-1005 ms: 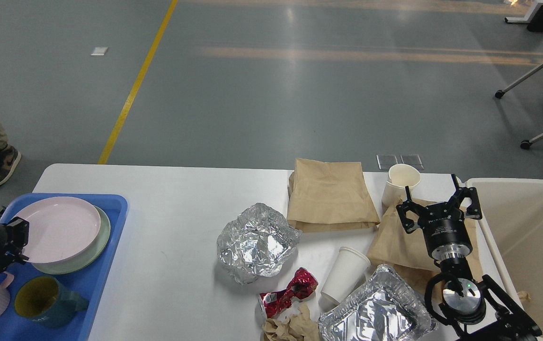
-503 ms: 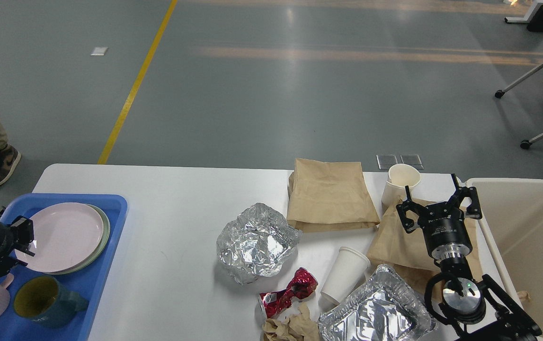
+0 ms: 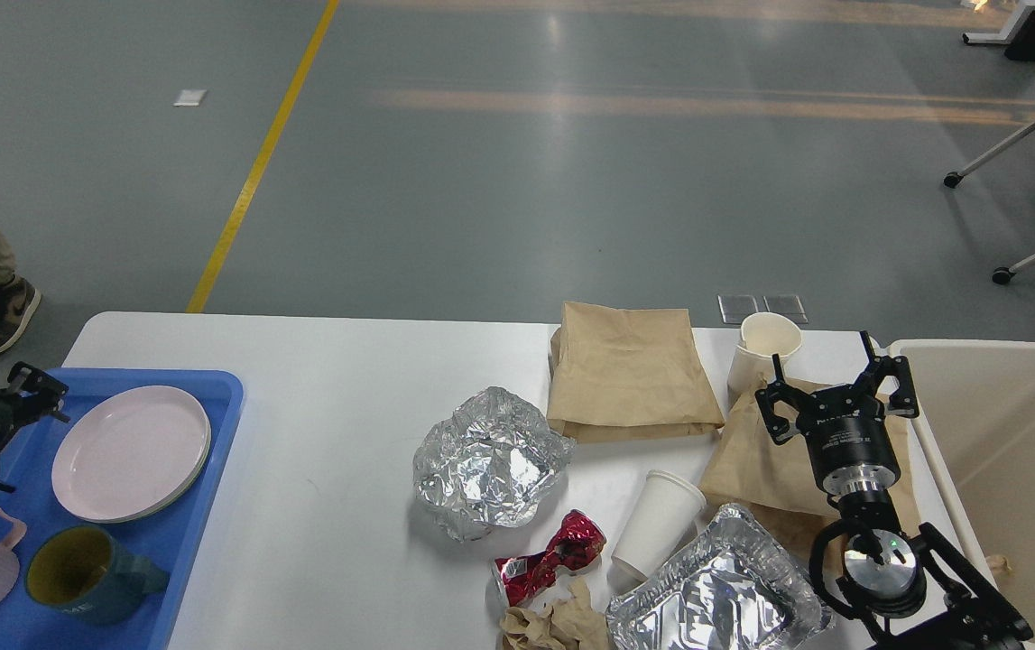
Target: Tidy desktop
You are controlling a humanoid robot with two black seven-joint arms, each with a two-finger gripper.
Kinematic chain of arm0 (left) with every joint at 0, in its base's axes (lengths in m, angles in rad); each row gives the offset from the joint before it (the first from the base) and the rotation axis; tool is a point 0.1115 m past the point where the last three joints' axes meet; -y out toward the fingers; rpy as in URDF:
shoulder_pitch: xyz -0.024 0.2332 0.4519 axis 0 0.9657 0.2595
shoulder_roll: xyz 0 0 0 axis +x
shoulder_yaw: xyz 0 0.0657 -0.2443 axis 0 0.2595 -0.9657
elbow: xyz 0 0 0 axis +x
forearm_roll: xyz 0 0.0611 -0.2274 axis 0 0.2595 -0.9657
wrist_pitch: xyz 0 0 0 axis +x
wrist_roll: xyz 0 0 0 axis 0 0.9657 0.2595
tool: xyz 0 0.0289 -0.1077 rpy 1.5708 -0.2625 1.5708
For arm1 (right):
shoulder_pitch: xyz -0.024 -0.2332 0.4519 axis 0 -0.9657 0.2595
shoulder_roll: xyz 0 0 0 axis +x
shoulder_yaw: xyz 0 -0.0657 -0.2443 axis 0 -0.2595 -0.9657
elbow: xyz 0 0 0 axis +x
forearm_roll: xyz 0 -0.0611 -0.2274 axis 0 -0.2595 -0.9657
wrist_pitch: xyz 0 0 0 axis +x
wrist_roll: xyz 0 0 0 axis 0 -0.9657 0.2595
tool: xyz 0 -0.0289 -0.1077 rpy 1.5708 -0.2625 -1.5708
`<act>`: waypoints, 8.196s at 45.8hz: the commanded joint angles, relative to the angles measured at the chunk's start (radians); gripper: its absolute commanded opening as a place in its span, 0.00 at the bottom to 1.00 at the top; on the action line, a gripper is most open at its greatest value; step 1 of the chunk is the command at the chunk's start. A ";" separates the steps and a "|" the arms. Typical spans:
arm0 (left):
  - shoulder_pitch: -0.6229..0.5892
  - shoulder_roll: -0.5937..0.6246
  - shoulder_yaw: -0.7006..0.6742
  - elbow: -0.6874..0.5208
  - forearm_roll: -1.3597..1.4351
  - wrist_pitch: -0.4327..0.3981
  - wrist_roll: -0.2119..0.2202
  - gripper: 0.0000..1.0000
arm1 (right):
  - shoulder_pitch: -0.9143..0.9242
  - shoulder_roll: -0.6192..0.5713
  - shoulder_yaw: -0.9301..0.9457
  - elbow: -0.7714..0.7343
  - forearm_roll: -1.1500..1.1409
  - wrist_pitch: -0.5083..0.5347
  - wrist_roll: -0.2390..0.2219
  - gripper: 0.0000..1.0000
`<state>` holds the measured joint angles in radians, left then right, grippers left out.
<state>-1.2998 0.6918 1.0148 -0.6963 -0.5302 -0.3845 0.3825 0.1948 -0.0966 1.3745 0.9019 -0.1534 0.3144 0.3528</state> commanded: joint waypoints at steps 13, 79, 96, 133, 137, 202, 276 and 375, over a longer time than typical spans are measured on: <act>0.017 0.032 -0.443 -0.003 0.039 -0.017 -0.010 0.96 | 0.000 0.000 0.000 -0.001 0.000 0.000 0.000 1.00; 0.953 -0.497 -2.308 -0.108 0.478 -0.091 -0.548 0.96 | -0.001 0.000 -0.002 0.000 0.000 0.000 0.000 1.00; 0.962 -0.544 -2.300 -0.097 0.467 -0.097 -0.590 0.96 | -0.001 0.000 -0.002 0.000 0.000 0.002 0.000 1.00; 0.981 -0.557 -2.311 -0.058 0.464 -0.212 -0.594 0.96 | 0.000 0.000 0.000 -0.001 0.000 0.000 0.000 1.00; 0.984 -0.572 -2.309 -0.060 0.464 -0.218 -0.600 0.96 | 0.000 0.000 0.000 -0.001 0.000 0.000 0.000 1.00; 0.984 -0.569 -2.296 -0.060 0.463 -0.220 -0.585 0.96 | 0.127 -0.087 0.028 -0.003 0.178 0.034 -0.002 1.00; 0.984 -0.569 -2.296 -0.060 0.463 -0.220 -0.585 0.96 | 0.271 -0.366 -0.452 -0.009 0.196 0.009 -0.080 1.00; 0.984 -0.568 -2.296 -0.060 0.463 -0.220 -0.585 0.96 | 1.740 -0.451 -2.795 0.480 -0.150 0.046 -0.272 1.00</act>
<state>-0.3161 0.1241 -1.2812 -0.7564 -0.0675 -0.6044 -0.2025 2.1017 -0.5342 -1.4371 1.5135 -0.2947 0.4339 0.0595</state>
